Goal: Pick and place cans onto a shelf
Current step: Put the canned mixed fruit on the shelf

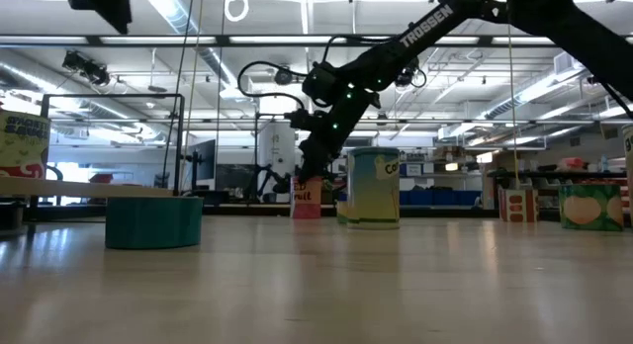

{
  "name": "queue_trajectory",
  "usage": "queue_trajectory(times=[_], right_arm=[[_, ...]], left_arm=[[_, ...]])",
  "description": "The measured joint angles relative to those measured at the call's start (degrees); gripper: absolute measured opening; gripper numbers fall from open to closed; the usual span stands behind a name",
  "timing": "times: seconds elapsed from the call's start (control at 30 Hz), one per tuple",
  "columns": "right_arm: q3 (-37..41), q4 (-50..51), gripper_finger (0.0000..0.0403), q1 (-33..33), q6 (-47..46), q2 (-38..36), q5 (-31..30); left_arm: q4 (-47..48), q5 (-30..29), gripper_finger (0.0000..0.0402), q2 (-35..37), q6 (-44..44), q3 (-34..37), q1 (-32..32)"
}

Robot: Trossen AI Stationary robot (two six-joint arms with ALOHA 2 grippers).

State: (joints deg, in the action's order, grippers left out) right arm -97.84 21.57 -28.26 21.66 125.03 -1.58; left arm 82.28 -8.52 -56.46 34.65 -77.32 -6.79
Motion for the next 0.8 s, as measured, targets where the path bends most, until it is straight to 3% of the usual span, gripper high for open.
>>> queue_trajectory(times=[0.17,0.33,0.6,0.8], right_arm=[[0.2,1.5,0.0013,1.4,0.2,-1.1,-0.1],[0.5,3.5,0.0014,5.6,0.7,-5.5,0.2],[0.4,4.5,0.0010,18.6,-11.2,-12.5,0.6],[0.3,2.8,0.0010,29.0,-15.0,-10.4,-0.6]], left_arm=[[-6.7,2.5,0.0135,0.8,-2.4,0.0,1.5],[-7.0,3.9,0.0135,2.4,-4.7,0.1,4.5],[-13.1,4.3,0.0135,5.4,-7.3,0.0,8.1],[-18.9,2.2,0.0135,5.1,-13.5,0.0,8.7]])
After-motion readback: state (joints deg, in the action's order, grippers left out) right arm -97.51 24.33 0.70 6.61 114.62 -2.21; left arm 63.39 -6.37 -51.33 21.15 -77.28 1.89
